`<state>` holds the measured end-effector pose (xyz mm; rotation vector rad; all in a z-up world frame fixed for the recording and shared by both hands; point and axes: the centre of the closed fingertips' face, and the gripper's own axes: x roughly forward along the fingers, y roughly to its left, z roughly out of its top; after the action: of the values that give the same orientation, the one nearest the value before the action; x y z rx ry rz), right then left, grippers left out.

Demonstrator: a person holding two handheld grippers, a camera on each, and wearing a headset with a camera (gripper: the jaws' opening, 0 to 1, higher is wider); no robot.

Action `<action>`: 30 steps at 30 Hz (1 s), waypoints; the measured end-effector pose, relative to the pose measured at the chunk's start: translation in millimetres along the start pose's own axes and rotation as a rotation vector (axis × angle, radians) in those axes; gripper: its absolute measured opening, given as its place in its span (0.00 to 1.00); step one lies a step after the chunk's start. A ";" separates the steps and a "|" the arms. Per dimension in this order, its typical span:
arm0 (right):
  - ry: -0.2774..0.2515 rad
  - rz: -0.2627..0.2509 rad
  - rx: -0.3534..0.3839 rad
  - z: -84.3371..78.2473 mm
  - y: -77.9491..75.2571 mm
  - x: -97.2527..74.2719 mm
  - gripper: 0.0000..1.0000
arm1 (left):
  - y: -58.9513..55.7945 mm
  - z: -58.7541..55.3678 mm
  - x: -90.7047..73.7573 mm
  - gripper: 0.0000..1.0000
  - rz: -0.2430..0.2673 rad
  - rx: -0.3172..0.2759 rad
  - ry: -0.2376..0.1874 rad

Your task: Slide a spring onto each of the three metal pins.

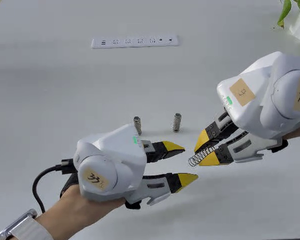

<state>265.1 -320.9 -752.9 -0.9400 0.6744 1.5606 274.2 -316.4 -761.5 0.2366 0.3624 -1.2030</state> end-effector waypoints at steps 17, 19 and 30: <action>0.007 -0.008 0.010 -4.5 -3.0 -1.2 0.07 | 27.0 -20.0 -23.2 0.67 0.163 -0.093 -0.020; 0.009 -0.008 0.010 -5.3 -3.3 -0.8 0.07 | 27.8 -20.9 -26.1 0.67 0.173 -0.101 -0.022; 0.019 -0.008 0.017 -9.6 -4.1 -1.7 0.08 | 37.7 -31.9 -43.6 0.83 0.251 -0.140 -0.022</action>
<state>271.1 -329.0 -756.1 -0.9443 0.6955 1.5384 291.2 -254.0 -774.0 0.1428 0.3841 -0.9281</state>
